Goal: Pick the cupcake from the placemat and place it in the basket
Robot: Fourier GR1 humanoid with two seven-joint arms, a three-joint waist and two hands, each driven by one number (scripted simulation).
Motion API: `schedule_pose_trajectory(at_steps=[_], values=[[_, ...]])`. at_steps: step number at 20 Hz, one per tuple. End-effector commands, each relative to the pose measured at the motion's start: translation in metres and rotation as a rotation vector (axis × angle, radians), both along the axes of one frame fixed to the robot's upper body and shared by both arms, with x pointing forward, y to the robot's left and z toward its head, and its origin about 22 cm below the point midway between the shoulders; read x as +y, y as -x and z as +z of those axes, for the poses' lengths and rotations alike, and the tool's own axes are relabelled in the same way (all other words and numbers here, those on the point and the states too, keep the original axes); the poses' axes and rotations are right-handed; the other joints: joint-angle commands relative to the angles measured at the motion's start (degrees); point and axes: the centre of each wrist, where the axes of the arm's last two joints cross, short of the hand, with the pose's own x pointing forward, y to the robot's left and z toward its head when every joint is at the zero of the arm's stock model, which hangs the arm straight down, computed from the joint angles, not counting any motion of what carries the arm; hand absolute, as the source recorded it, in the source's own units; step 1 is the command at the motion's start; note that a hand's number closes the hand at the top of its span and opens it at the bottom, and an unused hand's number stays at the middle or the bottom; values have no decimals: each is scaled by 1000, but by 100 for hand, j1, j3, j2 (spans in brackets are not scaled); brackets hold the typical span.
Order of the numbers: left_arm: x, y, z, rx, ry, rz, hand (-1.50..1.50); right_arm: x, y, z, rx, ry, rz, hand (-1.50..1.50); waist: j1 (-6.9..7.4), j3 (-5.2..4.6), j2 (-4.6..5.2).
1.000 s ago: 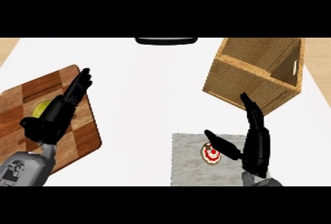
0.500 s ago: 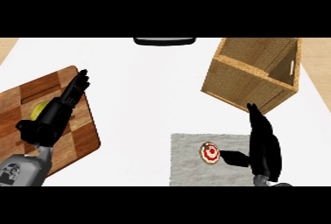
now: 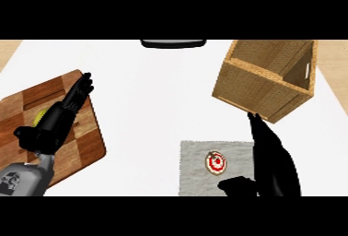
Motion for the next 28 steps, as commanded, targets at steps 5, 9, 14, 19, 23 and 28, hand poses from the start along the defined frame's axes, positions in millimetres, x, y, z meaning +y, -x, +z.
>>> schedule_pose_trajectory(at_steps=[5,9,14,19,23,28], values=[[15,6,-5,-4,5,-16,0,4,50,63,84,91,-100,-150,74,34,63],[6,5,13,-7,16,-30,0,-1,60,72,53,50,-148,-150,142,49,83],[-6,-4,5,-22,-4,-28,0,9,58,61,18,-2,-161,-150,128,59,114],[-9,7,2,6,21,-34,0,22,43,27,-16,10,-180,-150,175,65,115],[-4,2,7,-27,23,-37,0,20,39,18,-5,59,-170,-150,178,64,119],[-4,8,8,-15,25,-27,0,26,24,0,-13,67,-194,-150,199,65,122]])
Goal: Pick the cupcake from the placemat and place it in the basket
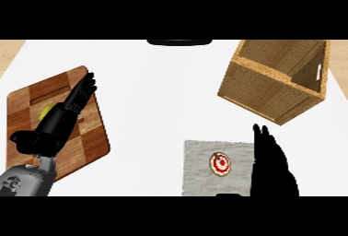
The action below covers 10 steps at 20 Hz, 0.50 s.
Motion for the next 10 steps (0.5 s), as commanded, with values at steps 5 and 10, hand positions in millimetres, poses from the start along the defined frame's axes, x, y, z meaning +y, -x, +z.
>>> schedule_pose_trajectory(at_steps=[5,10], values=[[2,-13,-8,11,-8,8,0,-3,6,-1,-16,-31,-35,-150,-16,0,2],[15,3,-2,13,-8,12,0,-14,0,4,-43,-66,-14,-150,6,1,0]])
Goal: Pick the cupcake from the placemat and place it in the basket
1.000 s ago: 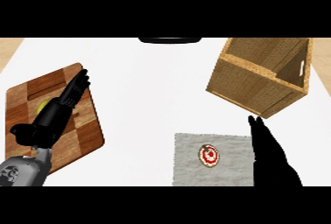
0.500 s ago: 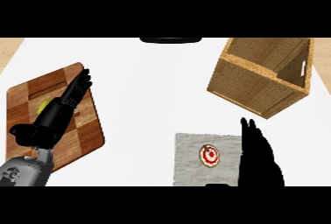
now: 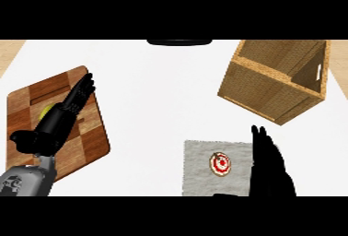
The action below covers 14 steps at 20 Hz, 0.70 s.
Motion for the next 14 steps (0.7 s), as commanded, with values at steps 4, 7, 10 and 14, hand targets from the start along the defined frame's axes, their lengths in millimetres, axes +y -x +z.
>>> schedule_pose_trajectory(at_steps=[4,7,10,14], values=[[-3,-7,6,0,-2,26,0,14,3,-8,39,-3,-37,-150,-6,0,-1],[-3,2,-4,7,-12,-2,0,8,-14,-2,67,26,-59,-150,13,-1,2],[9,18,-12,14,1,-2,0,20,-15,-15,104,40,-60,-150,42,-1,2],[-20,-13,5,1,-3,7,0,17,-20,-16,122,50,-55,-150,-5,-1,6]])
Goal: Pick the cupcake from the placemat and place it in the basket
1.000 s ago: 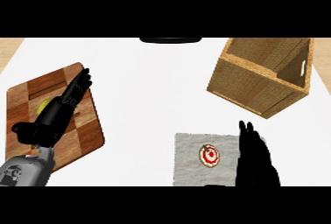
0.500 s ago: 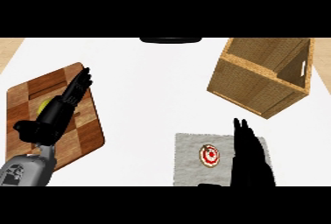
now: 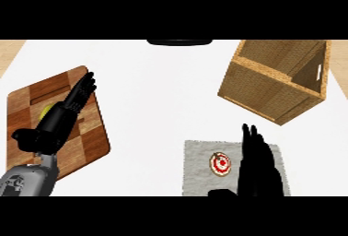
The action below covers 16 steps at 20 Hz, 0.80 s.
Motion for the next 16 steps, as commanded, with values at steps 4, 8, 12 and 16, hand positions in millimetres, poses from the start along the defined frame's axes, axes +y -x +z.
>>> schedule_pose_trajectory(at_steps=[4,8,12,16], values=[[-1,-18,1,-3,13,-3,0,4,-12,-18,74,16,-52,-150,-14,0,6],[3,2,-7,-12,-7,-12,0,11,-27,-29,72,6,-80,-150,15,0,3],[-8,1,-1,17,9,11,0,-4,-13,-35,126,20,-89,-150,-8,1,-3],[10,-14,4,5,-10,10,0,-14,-31,-40,149,7,-97,-150,-18,0,3]])
